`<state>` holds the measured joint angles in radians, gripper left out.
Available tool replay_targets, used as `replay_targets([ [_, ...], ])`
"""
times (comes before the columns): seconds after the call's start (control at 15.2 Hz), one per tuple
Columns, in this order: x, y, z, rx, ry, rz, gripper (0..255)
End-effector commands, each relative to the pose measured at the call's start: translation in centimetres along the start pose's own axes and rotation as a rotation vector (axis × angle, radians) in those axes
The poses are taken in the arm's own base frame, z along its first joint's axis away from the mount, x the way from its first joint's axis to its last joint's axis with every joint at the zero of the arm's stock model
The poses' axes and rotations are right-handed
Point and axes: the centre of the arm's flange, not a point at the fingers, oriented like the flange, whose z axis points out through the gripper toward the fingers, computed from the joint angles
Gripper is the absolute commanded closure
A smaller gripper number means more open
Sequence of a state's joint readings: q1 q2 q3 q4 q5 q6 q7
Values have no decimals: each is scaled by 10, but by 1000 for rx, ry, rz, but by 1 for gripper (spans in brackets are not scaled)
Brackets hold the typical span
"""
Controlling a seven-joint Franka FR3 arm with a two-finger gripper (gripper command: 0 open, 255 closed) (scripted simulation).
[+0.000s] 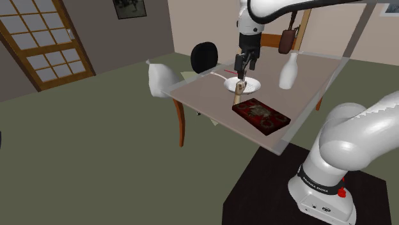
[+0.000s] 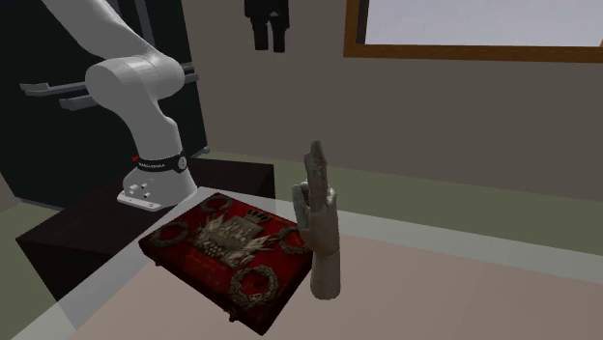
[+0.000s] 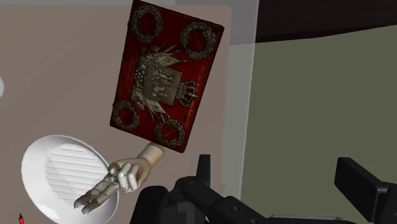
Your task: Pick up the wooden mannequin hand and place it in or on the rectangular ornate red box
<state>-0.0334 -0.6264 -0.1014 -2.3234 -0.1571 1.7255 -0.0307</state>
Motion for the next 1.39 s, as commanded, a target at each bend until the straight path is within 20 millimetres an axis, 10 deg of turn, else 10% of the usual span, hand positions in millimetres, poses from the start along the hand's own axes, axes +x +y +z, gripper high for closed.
replay_targets([
  [0.0,14,19,14,-4,-2,25,0],
  [1.32,109,191,153,-31,-29,247,0],
])
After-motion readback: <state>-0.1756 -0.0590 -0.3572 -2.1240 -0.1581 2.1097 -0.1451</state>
